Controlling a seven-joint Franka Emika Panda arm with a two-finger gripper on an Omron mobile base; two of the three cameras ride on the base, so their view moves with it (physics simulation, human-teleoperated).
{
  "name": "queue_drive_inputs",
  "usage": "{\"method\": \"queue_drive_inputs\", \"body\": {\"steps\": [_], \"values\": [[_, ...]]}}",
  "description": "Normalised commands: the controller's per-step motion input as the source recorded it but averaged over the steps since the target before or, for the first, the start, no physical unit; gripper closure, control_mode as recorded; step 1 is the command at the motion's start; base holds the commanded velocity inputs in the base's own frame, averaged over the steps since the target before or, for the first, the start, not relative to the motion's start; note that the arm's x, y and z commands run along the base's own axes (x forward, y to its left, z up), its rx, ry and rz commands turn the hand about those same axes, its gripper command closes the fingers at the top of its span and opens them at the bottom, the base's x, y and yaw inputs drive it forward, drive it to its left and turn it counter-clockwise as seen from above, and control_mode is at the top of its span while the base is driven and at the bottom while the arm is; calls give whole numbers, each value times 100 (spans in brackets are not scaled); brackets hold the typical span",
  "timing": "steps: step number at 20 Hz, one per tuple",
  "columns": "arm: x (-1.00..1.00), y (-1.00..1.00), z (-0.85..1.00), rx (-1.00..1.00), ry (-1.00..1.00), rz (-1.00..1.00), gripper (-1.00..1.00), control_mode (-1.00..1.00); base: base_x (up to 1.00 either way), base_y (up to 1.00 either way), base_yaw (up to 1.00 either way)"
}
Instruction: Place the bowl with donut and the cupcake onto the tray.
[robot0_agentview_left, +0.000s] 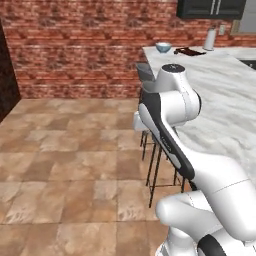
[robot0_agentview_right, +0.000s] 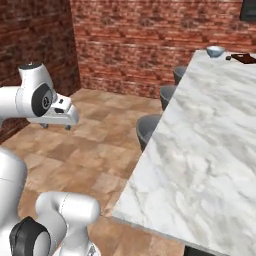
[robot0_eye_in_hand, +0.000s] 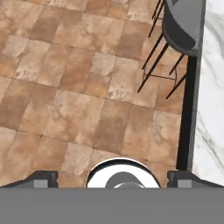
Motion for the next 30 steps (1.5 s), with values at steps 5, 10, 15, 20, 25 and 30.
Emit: {"method": "queue_drive_inputs", "body": {"steps": [5, 10, 15, 20, 25, 30], "values": [[0, 0, 0, 0, 0, 0, -100, 100, 100, 100, -40], [0, 0, 0, 0, 0, 0, -100, 100, 100, 100, -43], [0, 0, 0, 0, 0, 0, -100, 100, 100, 100, -47], [0, 0, 0, 0, 0, 0, -100, 100, 100, 100, -51], [0, 0, 0, 0, 0, 0, -100, 100, 100, 100, -49], [0, 0, 0, 0, 0, 0, -100, 100, 100, 100, -47]]}}
